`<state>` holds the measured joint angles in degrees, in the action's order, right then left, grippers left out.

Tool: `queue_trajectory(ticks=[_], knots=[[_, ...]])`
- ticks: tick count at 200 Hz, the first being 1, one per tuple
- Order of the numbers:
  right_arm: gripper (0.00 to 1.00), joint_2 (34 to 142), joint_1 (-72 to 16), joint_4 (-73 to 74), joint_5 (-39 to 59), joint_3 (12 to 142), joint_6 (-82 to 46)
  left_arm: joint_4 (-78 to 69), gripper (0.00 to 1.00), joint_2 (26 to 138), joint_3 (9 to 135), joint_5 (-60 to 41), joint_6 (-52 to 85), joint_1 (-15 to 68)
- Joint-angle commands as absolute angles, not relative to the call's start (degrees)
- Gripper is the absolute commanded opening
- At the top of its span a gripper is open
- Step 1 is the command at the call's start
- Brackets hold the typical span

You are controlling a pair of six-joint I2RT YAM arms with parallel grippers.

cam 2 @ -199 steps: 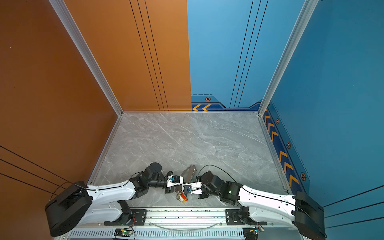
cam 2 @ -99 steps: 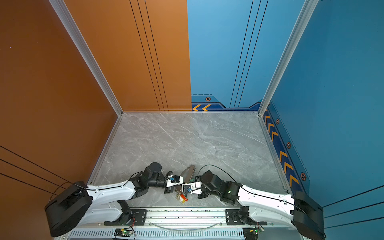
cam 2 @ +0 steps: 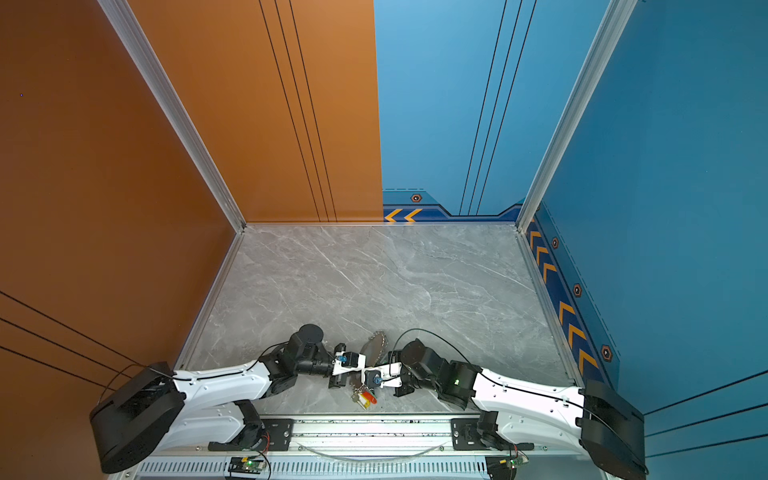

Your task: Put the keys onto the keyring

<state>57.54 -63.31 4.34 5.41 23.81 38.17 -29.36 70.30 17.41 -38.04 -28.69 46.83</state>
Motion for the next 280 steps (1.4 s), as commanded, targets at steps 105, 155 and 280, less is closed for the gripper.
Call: queue_trajectory(ticks=[105, 155, 280], knots=[[0.00, 52.29, -62.88, 1.05, 1.81, 22.84, 38.08, -30.41, 0.00, 67.50, 18.21, -33.08, -29.75, 46.23], [0.00, 50.81, -62.94, 0.00, 2.58, 22.68, 37.96, -30.41, 0.00, 67.32, 18.11, -32.70, -30.23, 46.16], [0.00, 52.03, -62.18, 0.53, 2.20, 22.77, 37.60, -30.59, 0.00, 67.67, 18.29, -33.11, -29.97, 46.03]])
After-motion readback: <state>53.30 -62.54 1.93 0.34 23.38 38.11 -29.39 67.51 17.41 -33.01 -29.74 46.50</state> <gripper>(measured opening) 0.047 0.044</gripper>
